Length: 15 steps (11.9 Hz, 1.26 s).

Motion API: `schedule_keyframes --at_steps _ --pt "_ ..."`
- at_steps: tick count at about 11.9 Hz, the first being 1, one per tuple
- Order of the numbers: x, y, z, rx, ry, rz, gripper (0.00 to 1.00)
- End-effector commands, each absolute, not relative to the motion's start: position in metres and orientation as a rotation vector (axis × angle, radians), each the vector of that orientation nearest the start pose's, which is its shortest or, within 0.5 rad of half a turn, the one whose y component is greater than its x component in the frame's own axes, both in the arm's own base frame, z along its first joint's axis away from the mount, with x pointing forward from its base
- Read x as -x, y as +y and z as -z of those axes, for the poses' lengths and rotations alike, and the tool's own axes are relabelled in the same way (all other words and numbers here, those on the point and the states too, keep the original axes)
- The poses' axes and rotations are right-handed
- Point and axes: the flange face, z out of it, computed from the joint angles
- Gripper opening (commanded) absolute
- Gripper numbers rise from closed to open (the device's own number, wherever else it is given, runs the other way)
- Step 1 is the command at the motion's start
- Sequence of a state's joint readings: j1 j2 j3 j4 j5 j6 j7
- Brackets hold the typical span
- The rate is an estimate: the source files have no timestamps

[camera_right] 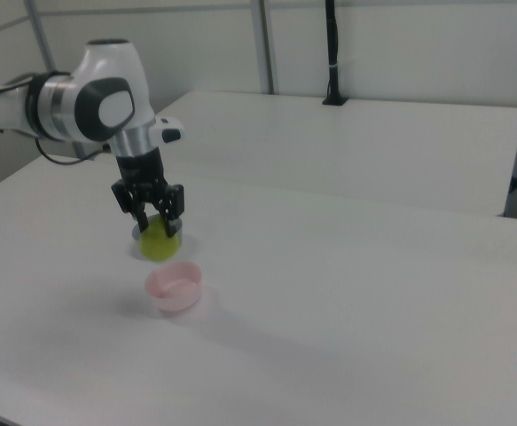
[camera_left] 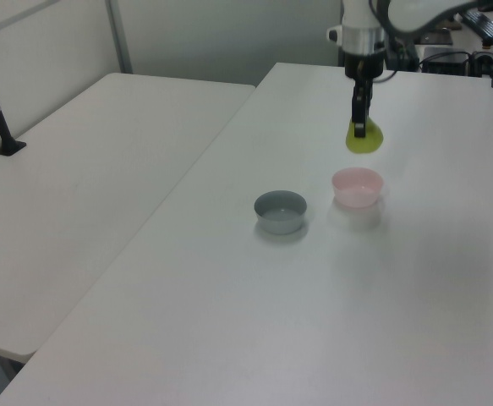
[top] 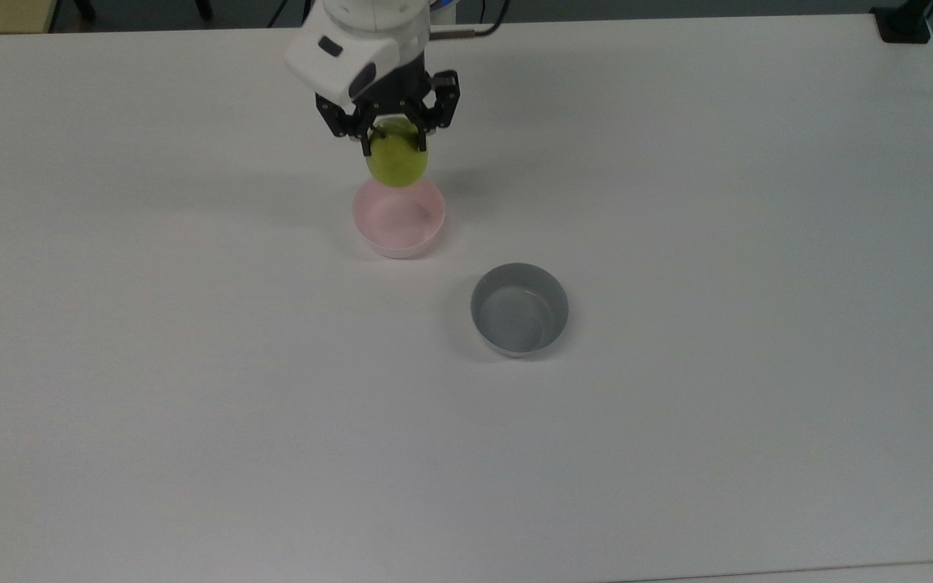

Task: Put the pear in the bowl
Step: 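Carry the held pear over the pink bowl, then lower the pear into the pink bowl and open the gripper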

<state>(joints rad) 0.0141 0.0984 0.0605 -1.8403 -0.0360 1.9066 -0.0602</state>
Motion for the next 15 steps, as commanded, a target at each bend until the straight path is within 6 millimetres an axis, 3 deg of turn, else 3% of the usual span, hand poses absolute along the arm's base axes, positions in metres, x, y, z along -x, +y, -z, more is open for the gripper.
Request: schedule_keyframes --at_steps 1,8,11,12,15 --pt "-0.581 0.05 -0.415 3.23 -0.241 -0.018 0.0" --pt "-0.595 0.061 -0.366 3.253 -0.253 0.027 0.0" --pt "-0.595 0.061 -0.358 3.266 -0.245 0.011 0.05" --pt "-0.596 0.06 -0.359 3.266 -0.242 0.011 0.15" --pt "-0.597 0.056 -0.361 3.269 -0.235 0.012 0.66"
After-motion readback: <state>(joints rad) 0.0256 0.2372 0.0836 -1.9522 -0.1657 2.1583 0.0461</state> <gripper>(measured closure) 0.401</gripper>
